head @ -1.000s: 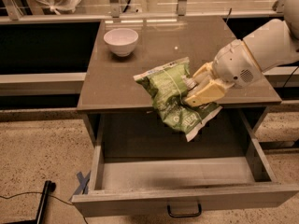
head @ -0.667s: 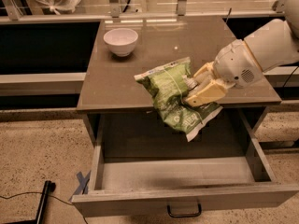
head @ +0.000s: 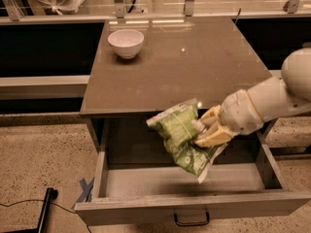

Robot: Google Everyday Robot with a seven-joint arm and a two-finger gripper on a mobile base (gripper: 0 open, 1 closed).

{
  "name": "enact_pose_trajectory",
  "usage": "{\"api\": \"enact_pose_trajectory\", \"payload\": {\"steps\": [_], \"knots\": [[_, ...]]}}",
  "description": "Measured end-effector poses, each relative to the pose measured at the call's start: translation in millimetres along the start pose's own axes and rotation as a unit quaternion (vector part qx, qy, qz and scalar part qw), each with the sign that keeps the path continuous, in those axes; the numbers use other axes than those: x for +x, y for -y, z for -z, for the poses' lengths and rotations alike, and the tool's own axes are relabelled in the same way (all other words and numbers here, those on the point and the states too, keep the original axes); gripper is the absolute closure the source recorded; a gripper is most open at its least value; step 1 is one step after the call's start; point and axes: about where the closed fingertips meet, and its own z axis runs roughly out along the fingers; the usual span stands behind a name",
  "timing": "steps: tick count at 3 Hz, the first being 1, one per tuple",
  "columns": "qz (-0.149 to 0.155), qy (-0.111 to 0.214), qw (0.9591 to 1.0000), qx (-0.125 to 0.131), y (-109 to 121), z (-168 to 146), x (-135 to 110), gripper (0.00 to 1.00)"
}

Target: Place green jalapeno chip bag into top drawer

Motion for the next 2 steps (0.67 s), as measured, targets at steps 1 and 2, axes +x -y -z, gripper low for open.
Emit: {"api": "enact_pose_trajectory", "payload": {"steps": [1, 2], "knots": [[-0.017, -0.007, 0.9996, -0.02, -18.5, -38.2, 69.4, 1.0], [-0.017, -0.005, 0.9995, -0.025, -19.5, -42.0, 68.3, 0.73]]}}
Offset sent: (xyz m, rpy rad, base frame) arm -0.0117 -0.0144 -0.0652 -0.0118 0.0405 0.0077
